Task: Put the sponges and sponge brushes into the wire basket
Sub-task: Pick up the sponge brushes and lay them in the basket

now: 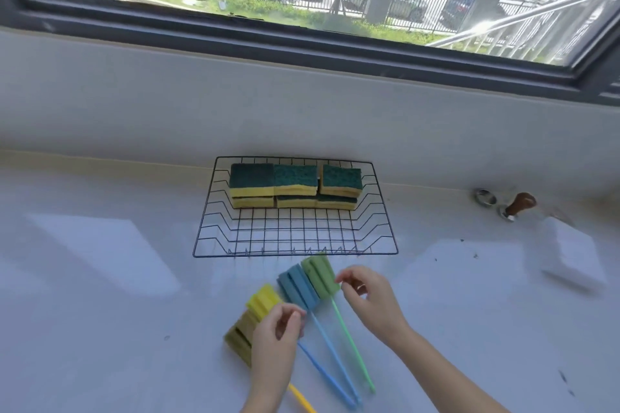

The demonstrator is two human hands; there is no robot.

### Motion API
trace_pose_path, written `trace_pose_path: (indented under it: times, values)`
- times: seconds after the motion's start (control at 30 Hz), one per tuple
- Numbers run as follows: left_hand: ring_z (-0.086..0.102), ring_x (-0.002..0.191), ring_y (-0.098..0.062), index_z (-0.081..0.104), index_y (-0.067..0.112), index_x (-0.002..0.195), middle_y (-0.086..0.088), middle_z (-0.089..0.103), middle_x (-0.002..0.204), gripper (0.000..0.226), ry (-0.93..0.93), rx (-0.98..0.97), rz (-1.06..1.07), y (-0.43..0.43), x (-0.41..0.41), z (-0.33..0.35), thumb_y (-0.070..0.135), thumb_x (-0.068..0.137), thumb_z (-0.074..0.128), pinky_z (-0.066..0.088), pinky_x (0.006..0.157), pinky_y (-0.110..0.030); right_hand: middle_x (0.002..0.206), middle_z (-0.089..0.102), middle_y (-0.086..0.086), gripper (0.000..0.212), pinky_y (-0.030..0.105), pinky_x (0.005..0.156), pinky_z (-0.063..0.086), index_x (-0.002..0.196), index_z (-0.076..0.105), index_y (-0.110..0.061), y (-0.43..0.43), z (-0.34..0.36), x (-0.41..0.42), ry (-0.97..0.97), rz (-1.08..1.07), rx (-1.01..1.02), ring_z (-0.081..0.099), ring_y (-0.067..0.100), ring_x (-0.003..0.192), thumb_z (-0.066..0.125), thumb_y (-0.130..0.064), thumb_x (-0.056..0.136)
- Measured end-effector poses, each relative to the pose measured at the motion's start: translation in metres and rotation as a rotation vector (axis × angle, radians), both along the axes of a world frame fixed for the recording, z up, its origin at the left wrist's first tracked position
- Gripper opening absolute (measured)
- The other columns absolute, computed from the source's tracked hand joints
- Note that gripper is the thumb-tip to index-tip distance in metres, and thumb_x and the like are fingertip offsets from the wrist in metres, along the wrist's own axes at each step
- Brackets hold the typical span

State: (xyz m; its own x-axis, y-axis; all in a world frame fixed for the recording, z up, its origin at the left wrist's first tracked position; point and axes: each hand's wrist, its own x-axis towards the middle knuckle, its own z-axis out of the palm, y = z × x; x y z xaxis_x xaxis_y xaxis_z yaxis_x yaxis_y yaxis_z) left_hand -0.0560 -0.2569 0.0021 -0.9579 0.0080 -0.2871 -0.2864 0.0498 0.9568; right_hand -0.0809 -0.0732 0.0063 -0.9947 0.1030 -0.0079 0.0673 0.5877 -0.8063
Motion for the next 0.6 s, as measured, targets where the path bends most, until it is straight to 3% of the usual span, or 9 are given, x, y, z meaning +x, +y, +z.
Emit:
trace_pose_path:
  times: [0.1,0.2,0.33,0.43,0.53,0.6]
  values:
    - [0.058,0.069,-0.011,0.064,0.017,0.078,-0.003,0.063,0.076,0.023,-0.208,0.069,-0.012,0.015,0.014,-0.005,0.002,0.089,0.051,0.048,0.065,-0.024,0.082,0.066,-0.014,0.037,0.014,0.059,0.044,0.079,0.063,-0.038,0.007,-0.011,0.02,-0.045,-0.007,0.009,0.058,0.009,0.069,0.055,-0.001,0.082]
    - [0.056,0.088,-0.009,0.057,0.023,0.095,0.004,0.059,0.1,0.01,-0.393,0.045,-0.088,0.027,0.018,-0.008,0.017,0.088,0.054,0.046,0.093,-0.035,0.091,0.063,-0.012,0.033,0.012,0.063,0.042,0.092,0.062,-0.034,0.012,-0.021,0.033,-0.146,-0.03,-0.01,0.057,0.005,0.077,0.053,-0.003,0.083]
    - [0.042,0.113,-0.014,0.039,0.023,0.122,0.002,0.043,0.127,0.035,-0.508,0.086,-0.088,0.043,0.02,-0.007,0.027,0.09,0.053,0.032,0.102,-0.031,0.118,0.056,-0.003,0.032,0.022,0.083,0.044,0.12,0.052,-0.018,0.01,-0.032,0.044,-0.32,-0.024,-0.012,0.057,0.014,0.094,0.054,-0.01,0.088]
    - [0.035,0.133,-0.02,0.026,0.012,0.141,-0.008,0.033,0.148,0.059,-0.566,0.148,-0.05,0.053,0.02,-0.01,0.026,0.091,0.052,0.03,0.109,-0.034,0.115,0.054,0.003,0.035,0.024,0.084,0.044,0.124,0.047,-0.014,0.002,-0.034,0.05,-0.422,-0.004,-0.075,0.056,0.016,0.092,0.051,-0.01,0.09]
    - [0.053,0.112,-0.016,0.044,0.011,0.126,-0.009,0.05,0.13,0.038,-0.643,0.33,-0.002,0.061,0.024,-0.008,0.023,0.091,0.053,0.044,0.089,-0.027,0.107,0.057,0.001,0.026,0.024,0.082,0.045,0.113,0.054,-0.011,-0.002,-0.036,0.057,-0.442,0.038,-0.102,0.056,0.014,0.085,0.052,-0.004,0.087]
    - [0.056,0.096,-0.012,0.05,0.012,0.111,-0.007,0.054,0.115,0.024,-0.632,0.356,0.02,0.063,0.029,-0.008,0.02,0.089,0.055,0.043,0.081,-0.025,0.102,0.059,0.0,0.02,0.023,0.079,0.045,0.098,0.057,-0.015,-0.003,-0.035,0.061,-0.424,0.045,-0.097,0.055,0.012,0.077,0.055,-0.001,0.084]
